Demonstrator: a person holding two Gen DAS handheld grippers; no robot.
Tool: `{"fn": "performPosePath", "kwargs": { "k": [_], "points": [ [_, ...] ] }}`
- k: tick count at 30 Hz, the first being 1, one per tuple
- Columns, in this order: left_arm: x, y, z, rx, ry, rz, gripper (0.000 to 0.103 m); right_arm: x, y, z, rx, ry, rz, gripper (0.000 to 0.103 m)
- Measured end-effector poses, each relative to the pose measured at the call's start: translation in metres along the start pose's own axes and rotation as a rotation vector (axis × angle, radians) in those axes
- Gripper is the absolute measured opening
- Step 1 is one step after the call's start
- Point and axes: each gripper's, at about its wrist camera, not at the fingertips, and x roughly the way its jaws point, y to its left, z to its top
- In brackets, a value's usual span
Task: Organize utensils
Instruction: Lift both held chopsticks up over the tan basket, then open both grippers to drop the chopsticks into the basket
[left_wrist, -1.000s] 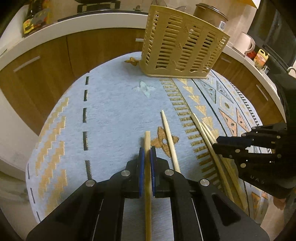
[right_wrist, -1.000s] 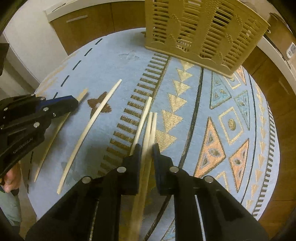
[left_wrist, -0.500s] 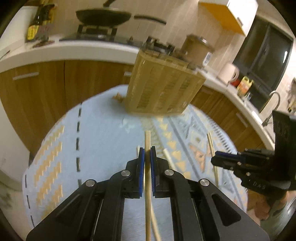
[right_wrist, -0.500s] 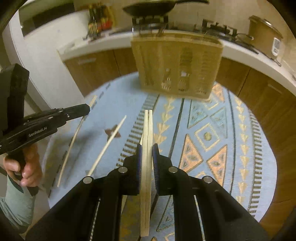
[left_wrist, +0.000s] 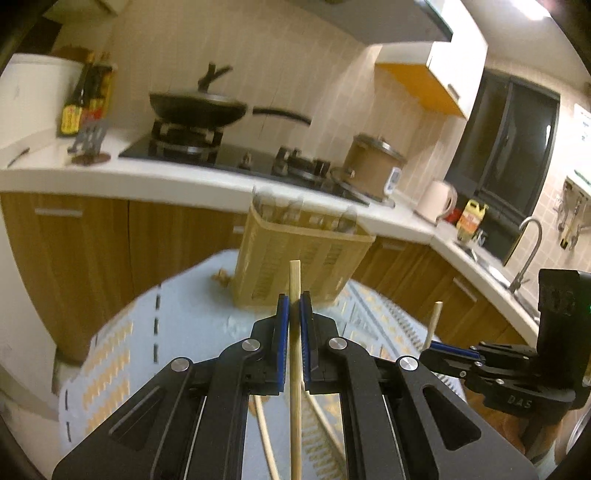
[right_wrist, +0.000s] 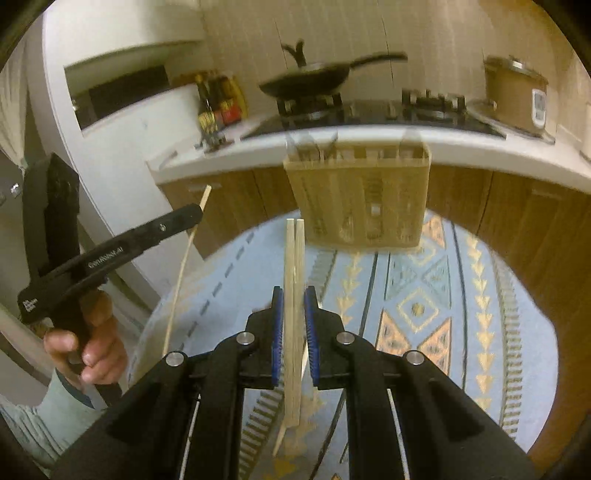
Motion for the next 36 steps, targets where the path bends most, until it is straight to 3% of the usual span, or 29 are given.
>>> {"fn": "performPosePath", "kwargs": {
  "k": [8, 16, 26, 31, 36],
  "points": [
    [-0.004, -0.028, 0.043, 0.062, -0.124, -0.002, 0.004, -0.024, 0.001, 0.030, 0.014, -0.161, -0.014, 0.010],
    [0.012, -0.042, 0.089, 0.100, -0.243, 0.008, 0.004, -0.023, -0.025, 0.076, 0.080, -0.237, -0.037, 0.010],
    [0.062, -0.028, 0.152, 0.023, -0.340, 0.000, 0.004, 0.000, -0.051, 0.160, 0.116, -0.354, -0.078, 0.010],
    [0.090, -0.018, 0.166, -0.021, -0.368, 0.012, 0.004, 0.011, -0.052, 0.187, 0.068, -0.450, -0.179, 0.010],
    [0.118, -0.003, 0.166, -0.072, -0.407, 0.062, 0.004, 0.036, -0.066, 0.195, 0.101, -0.450, -0.168, 0.010]
  ]
}}
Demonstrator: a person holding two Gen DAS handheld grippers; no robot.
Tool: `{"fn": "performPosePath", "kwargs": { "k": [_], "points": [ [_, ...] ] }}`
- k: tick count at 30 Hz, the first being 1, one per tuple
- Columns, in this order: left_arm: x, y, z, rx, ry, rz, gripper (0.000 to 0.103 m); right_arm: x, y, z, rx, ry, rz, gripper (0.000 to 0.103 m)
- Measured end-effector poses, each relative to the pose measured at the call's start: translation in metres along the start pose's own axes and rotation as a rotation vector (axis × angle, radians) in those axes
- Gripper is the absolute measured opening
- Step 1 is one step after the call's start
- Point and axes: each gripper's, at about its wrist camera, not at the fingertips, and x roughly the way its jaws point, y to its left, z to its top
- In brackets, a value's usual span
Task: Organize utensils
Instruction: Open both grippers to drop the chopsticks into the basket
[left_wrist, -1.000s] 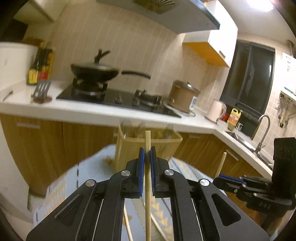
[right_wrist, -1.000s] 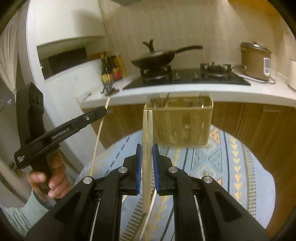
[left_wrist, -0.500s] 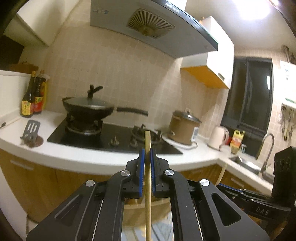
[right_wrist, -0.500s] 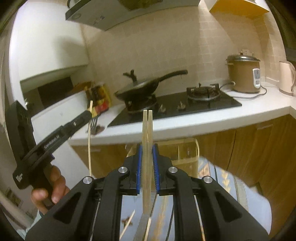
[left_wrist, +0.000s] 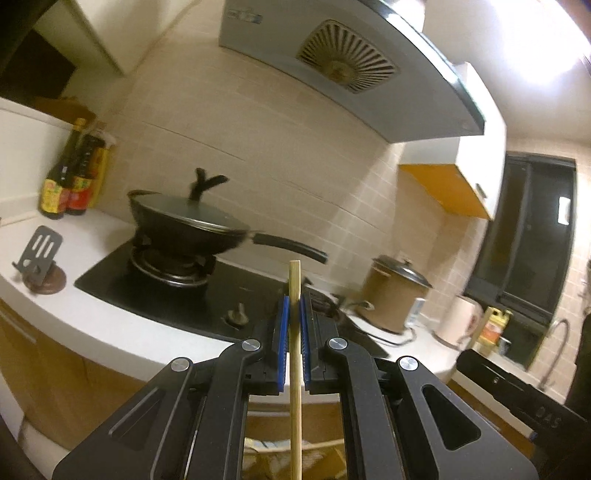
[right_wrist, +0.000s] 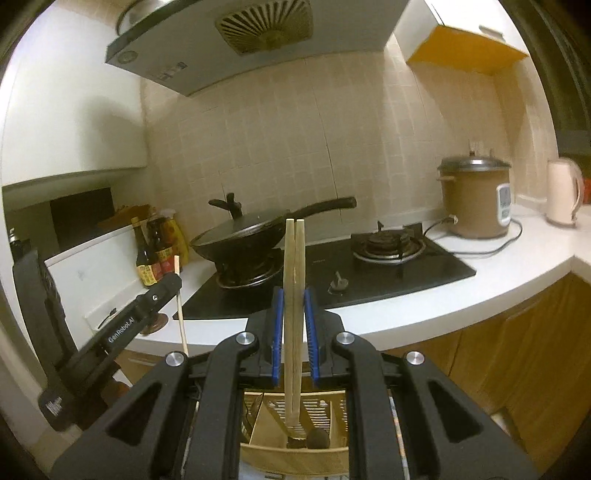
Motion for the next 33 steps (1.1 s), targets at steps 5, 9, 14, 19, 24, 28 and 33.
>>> {"fn": "performPosePath", "kwargs": {
  "k": [5, 9, 14, 19, 24, 28, 33],
  "points": [
    [0.007, 0.006, -0.014, 0.021, -0.055, 0.080, 0.004, 0.022, -0.002, -0.019, -0.016, 0.025, -0.014, 0.010],
    [0.009, 0.006, -0.024, 0.040, -0.086, 0.119, 0.004, 0.031, 0.000, -0.033, -0.037, 0.033, -0.015, 0.010],
    [0.010, 0.001, -0.036, 0.074, -0.101, 0.155, 0.004, 0.035, 0.001, -0.049, -0.066, 0.039, -0.026, 0.010],
    [0.003, -0.003, -0.044, 0.118, -0.055, 0.152, 0.010, 0.031, -0.004, -0.058, -0.046, 0.077, -0.004, 0.011],
    [-0.016, 0.009, -0.040, 0.068, 0.010, 0.113, 0.026, 0.019, -0.013, -0.067, -0.004, 0.149, 0.015, 0.011],
    [-0.041, 0.017, -0.030, 0.027, 0.039, 0.075, 0.029, -0.003, -0.026, -0.071, 0.057, 0.197, 0.025, 0.015],
    [-0.077, 0.016, -0.020, 0.032, 0.094, 0.049, 0.035, -0.032, -0.032, -0.076, 0.084, 0.225, 0.012, 0.046]
  ]
}}
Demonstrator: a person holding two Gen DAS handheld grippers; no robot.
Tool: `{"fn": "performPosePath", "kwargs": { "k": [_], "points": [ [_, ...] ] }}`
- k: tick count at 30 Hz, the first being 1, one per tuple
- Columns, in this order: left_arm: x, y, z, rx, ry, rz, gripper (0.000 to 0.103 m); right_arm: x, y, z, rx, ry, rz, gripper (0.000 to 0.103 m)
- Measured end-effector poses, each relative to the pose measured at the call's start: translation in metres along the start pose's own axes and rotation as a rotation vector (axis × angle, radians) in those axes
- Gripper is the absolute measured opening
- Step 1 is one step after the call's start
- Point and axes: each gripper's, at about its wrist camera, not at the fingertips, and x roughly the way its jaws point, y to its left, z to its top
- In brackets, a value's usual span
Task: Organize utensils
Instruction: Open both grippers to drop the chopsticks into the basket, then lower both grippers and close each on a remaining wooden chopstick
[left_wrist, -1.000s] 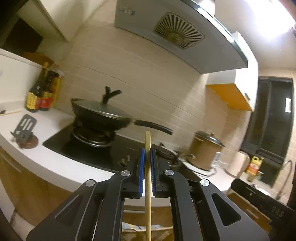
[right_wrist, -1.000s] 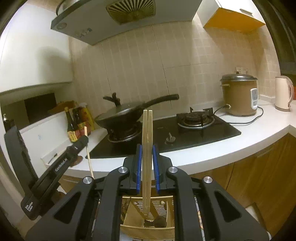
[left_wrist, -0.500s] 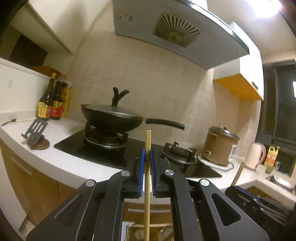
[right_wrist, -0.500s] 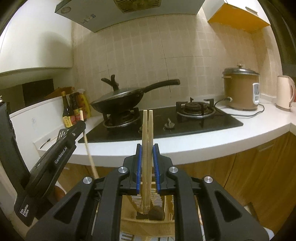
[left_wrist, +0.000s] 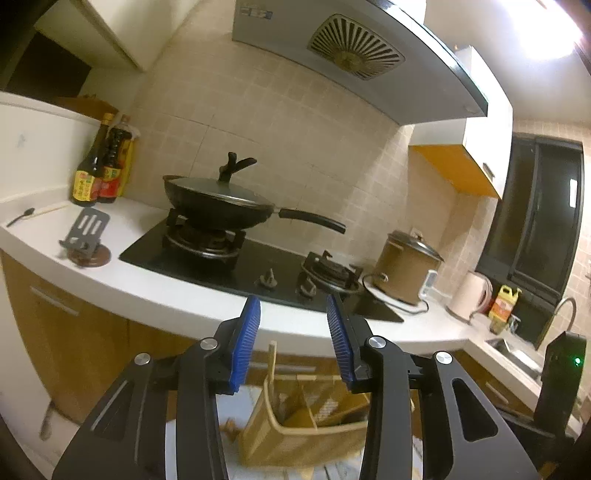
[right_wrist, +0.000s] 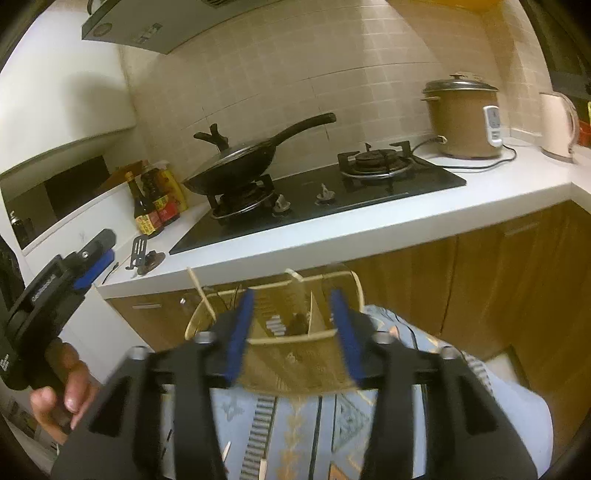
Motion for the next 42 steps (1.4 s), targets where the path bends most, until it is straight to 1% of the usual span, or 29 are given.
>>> {"fn": "performPosePath", "kwargs": {
  "k": [4, 5, 7, 8, 9, 10, 12, 13, 15, 18, 19, 21, 22, 23, 25, 27, 28, 29, 30, 31, 33, 36, 37, 38, 40, 41, 42],
  "points": [
    [-0.025, -0.004, 0.000, 0.015, 0.042, -0.022, 0.036, -0.024, 0.003, -0.008, 0.004, 0.031, -0.016, 0.046],
    [-0.030, -0.005, 0.000, 0.023, 0.058, -0.012, 0.039, -0.031, 0.005, -0.011, 0.003, 0.038, -0.021, 0.046],
    [-0.043, -0.014, -0.002, 0.083, 0.066, 0.063, 0.039, -0.040, 0.010, -0.015, -0.010, 0.059, -0.037, 0.047],
    [-0.046, -0.018, -0.002, 0.107, 0.070, 0.078, 0.040, -0.043, 0.013, -0.017, -0.019, 0.073, -0.051, 0.050],
    [-0.050, -0.022, -0.002, 0.131, 0.081, 0.083, 0.040, -0.045, 0.016, -0.020, -0.026, 0.087, -0.062, 0.054],
    [-0.054, -0.025, -0.002, 0.145, 0.094, 0.080, 0.040, -0.048, 0.019, -0.024, -0.035, 0.107, -0.073, 0.055],
    [-0.060, -0.031, -0.003, 0.169, 0.135, 0.064, 0.042, -0.050, 0.025, -0.029, -0.050, 0.137, -0.083, 0.055],
    [-0.060, -0.033, -0.004, 0.182, 0.154, 0.068, 0.042, -0.050, 0.028, -0.033, -0.060, 0.158, -0.088, 0.055],
    [-0.058, -0.036, -0.013, 0.224, 0.222, 0.092, 0.042, -0.049, 0.033, -0.041, -0.072, 0.197, -0.089, 0.055],
    [-0.050, -0.031, -0.030, 0.249, 0.342, 0.079, 0.042, -0.038, 0.039, -0.059, -0.087, 0.289, -0.081, 0.055],
    [-0.045, -0.027, -0.041, 0.248, 0.404, 0.068, 0.042, -0.031, 0.040, -0.070, -0.093, 0.329, -0.081, 0.055],
    [-0.039, -0.018, -0.059, 0.236, 0.484, 0.046, 0.041, -0.020, 0.042, -0.086, -0.101, 0.386, -0.080, 0.055],
    [-0.035, -0.010, -0.075, 0.221, 0.542, 0.026, 0.041, -0.013, 0.042, -0.099, -0.101, 0.420, -0.068, 0.055],
    [-0.032, -0.005, -0.085, 0.210, 0.577, 0.015, 0.041, -0.010, 0.041, -0.111, -0.096, 0.444, -0.053, 0.055],
    [-0.025, 0.013, -0.119, 0.171, 0.671, -0.001, 0.040, -0.002, 0.041, -0.138, -0.082, 0.492, -0.037, 0.055],
    [-0.018, 0.025, -0.143, 0.137, 0.734, -0.004, 0.031, 0.003, 0.040, -0.160, -0.073, 0.515, -0.025, 0.054],
    [-0.014, 0.032, -0.154, 0.120, 0.761, -0.001, 0.029, 0.004, 0.042, -0.172, -0.078, 0.525, -0.027, 0.049],
    [-0.010, 0.039, -0.165, 0.103, 0.786, 0.008, 0.027, 0.005, 0.044, -0.181, -0.094, 0.528, -0.036, 0.039],
    [-0.008, 0.043, -0.173, 0.096, 0.800, 0.015, 0.027, 0.006, 0.049, -0.189, -0.120, 0.531, -0.044, 0.035],
    [-0.006, 0.047, -0.180, 0.089, 0.809, 0.018, 0.027, 0.006, 0.051, -0.193, -0.134, 0.530, -0.049, 0.035],
    [-0.004, 0.046, -0.187, 0.090, 0.819, 0.018, 0.027, 0.007, 0.056, -0.199, -0.153, 0.521, -0.062, 0.030],
    [-0.002, 0.040, -0.196, 0.134, 0.826, 0.035, 0.027, 0.011, 0.067, -0.207, -0.190, 0.521, -0.085, 0.029],
    [-0.001, 0.037, -0.198, 0.146, 0.828, 0.038, 0.027, 0.013, 0.071, -0.209, -0.205, 0.523, -0.092, 0.027],
    [-0.001, 0.033, -0.201, 0.164, 0.831, 0.044, 0.027, 0.013, 0.072, -0.211, -0.216, 0.524, -0.097, 0.022],
    [0.000, 0.027, -0.204, 0.192, 0.825, 0.058, 0.027, 0.016, 0.077, -0.214, -0.248, 0.522, -0.119, 0.018],
    [-0.001, 0.024, -0.206, 0.218, 0.820, 0.068, 0.027, 0.016, 0.079, -0.215, -0.269, 0.517, -0.129, 0.012],
    [-0.001, 0.021, -0.206, 0.229, 0.818, 0.072, 0.027, 0.017, 0.081, -0.216, -0.285, 0.518, -0.138, 0.010]
  ]
}}
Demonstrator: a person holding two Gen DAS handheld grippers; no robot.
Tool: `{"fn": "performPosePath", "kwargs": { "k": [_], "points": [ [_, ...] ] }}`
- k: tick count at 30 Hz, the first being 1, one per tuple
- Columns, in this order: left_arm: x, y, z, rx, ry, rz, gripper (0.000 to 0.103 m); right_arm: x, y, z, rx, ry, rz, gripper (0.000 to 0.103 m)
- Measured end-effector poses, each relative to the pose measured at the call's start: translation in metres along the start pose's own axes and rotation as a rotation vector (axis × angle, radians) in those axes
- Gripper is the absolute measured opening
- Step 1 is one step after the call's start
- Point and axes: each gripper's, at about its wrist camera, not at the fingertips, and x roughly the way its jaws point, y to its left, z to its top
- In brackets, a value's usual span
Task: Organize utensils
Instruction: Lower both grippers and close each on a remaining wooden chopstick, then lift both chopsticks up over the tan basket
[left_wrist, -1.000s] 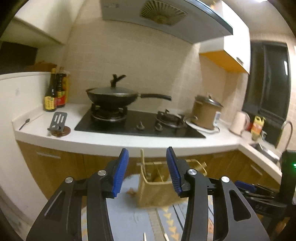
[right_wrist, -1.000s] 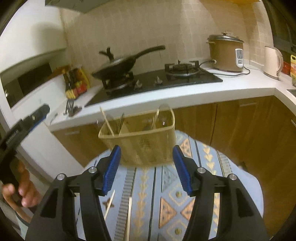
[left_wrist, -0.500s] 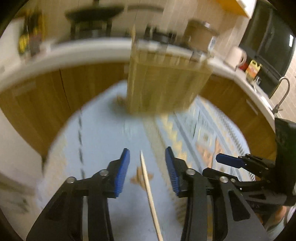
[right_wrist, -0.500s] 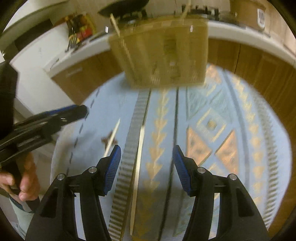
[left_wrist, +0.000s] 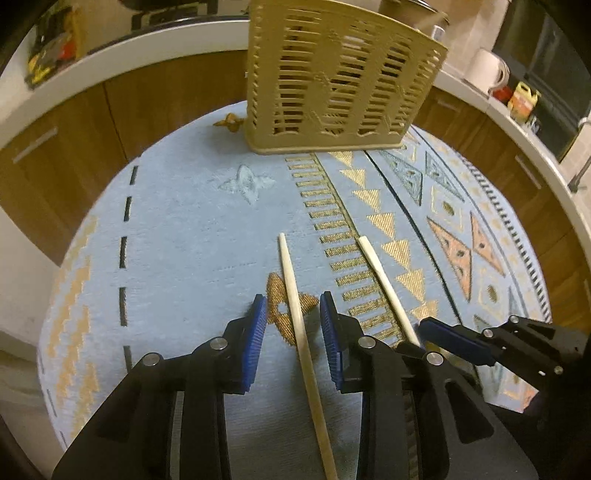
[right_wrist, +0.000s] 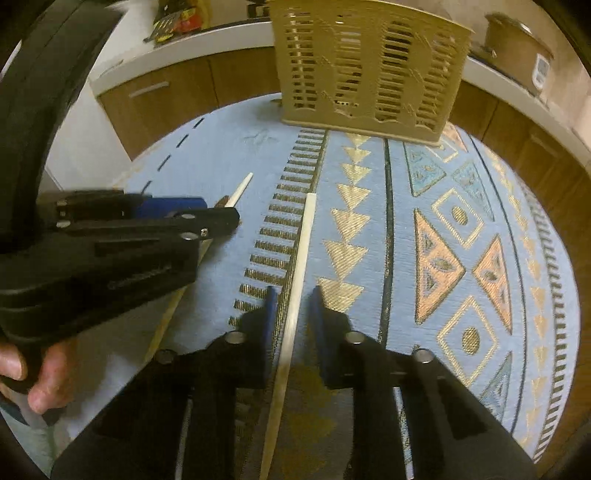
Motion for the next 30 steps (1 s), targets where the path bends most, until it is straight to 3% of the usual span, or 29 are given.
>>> {"fn": "performPosePath", "kwargs": {
  "k": [1, 4, 11, 14, 18, 22, 30],
  "points": [
    [0.000, -0.001, 0.000, 0.006, 0.000, 0.007, 0.027, 0.000, 0.003, 0.000, -0.015, 0.000, -0.010, 0.006],
    [0.001, -0.002, 0.000, 0.007, -0.002, 0.018, 0.025, -0.002, -0.003, -0.002, -0.006, 0.002, 0.009, 0.005],
    [-0.001, -0.001, -0.003, 0.024, -0.016, 0.071, 0.006, -0.010, -0.027, -0.006, 0.060, -0.005, 0.016, 0.005],
    [-0.002, 0.003, -0.004, -0.004, -0.020, 0.060, 0.004, -0.017, -0.045, -0.004, 0.104, -0.016, 0.005, 0.005],
    [-0.005, 0.018, -0.002, -0.095, -0.007, -0.027, 0.003, -0.025, -0.067, -0.001, 0.145, -0.028, 0.005, 0.005],
    [-0.013, 0.023, 0.000, -0.139, -0.035, -0.025, 0.003, -0.027, -0.088, 0.001, 0.184, -0.030, -0.013, 0.005],
    [-0.007, 0.019, 0.001, -0.174, 0.017, -0.029, 0.004, -0.014, -0.114, -0.003, 0.253, 0.046, 0.036, 0.005]
  ]
}}
